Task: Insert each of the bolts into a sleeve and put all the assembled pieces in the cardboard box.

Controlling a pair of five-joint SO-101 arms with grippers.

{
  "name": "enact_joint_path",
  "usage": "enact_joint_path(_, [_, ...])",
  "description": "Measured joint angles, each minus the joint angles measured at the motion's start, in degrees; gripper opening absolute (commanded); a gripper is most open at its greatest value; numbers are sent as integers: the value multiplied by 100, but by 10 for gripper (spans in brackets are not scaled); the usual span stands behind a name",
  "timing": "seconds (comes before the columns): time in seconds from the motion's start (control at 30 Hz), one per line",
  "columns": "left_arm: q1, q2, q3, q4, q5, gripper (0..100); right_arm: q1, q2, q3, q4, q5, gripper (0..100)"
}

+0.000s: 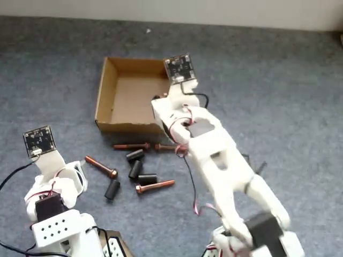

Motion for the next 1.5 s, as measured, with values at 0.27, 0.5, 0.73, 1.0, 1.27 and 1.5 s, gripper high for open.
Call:
enact_joint_path(0.27, [0,0,0,0,0,231,-738,-1785,897,2022,-9,221])
enact_joint_path(0.5, [0,0,0,0,0,231,-1987,-1916,1969,2057,-9,221])
enact_joint_path(0.73, [0,0,0,-18,0,231,-2189,-589,1732,2057,70,221])
enact_joint_path(1.0, [0,0,0,-35,0,231,-2180,941,835,2057,642,221])
enact_joint_path(1.27, [0,0,0,-35,0,231,-2189,1864,281,2022,1081,220])
enact_joint_path(1.5, [0,0,0,-35,0,231,-2163,2031,132,2057,1099,23])
